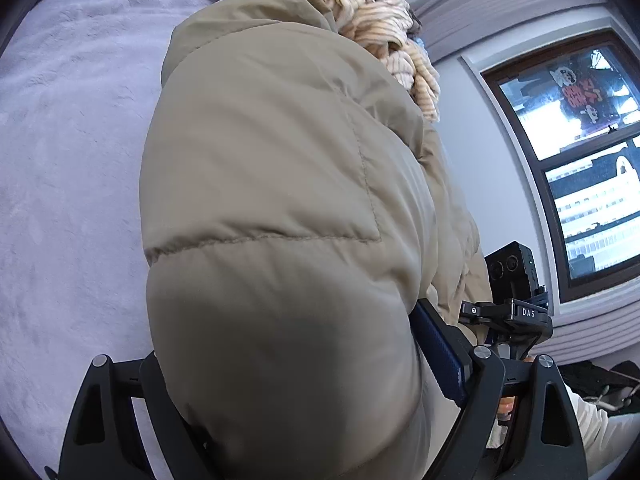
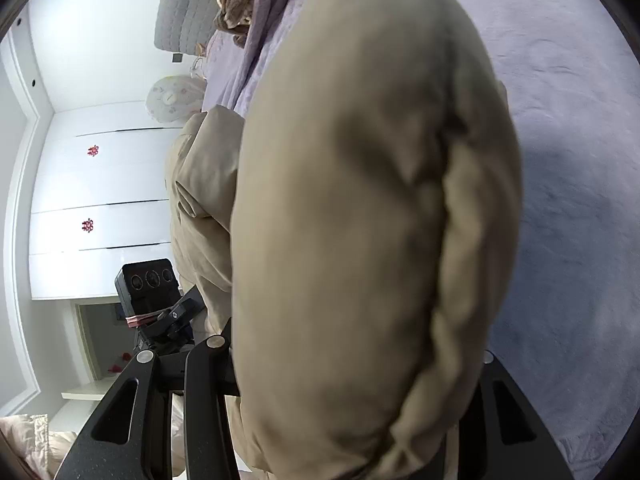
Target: Fold large clothes
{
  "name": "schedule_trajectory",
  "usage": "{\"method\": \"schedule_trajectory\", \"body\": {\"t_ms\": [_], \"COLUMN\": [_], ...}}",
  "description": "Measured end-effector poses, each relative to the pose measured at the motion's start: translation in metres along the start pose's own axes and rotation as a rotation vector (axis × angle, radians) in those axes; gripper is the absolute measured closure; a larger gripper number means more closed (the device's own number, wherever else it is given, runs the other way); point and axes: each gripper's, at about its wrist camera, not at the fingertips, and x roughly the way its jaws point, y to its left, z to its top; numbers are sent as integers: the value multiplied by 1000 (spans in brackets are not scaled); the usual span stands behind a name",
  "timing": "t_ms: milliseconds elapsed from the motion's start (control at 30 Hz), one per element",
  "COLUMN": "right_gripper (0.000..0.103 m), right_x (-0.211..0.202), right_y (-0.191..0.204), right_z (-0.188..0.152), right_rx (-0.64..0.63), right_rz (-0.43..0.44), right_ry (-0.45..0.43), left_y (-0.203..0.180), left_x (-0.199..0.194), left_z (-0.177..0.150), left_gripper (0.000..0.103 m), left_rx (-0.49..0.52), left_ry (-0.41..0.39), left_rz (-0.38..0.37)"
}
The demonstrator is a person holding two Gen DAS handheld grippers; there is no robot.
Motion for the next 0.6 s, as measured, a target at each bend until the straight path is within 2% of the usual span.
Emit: {"method": "schedule_trajectory", "body": {"t_ms": [200,367,500,600], "right_gripper": [54,54,53,50], "right_x": [69,109,117,103], "right_y": [25,19,-4,-15], "right_z": [55,81,86,81], "right_rx": [-57,-79,-72,-53], "right_rz": [9,-33,-82,-95], "right_ry": [34,48,50,44], "left_y": [67,115,139,138], "left_x": [-33,-31,-16,-12], "left_z": [44,61,55,50], "left_gripper": [13,13,12,8], "left_rx": [-41,-55,-78,-59], "left_ry": [-72,-95,-81,-96], "left_rz": [60,135,156,188]}}
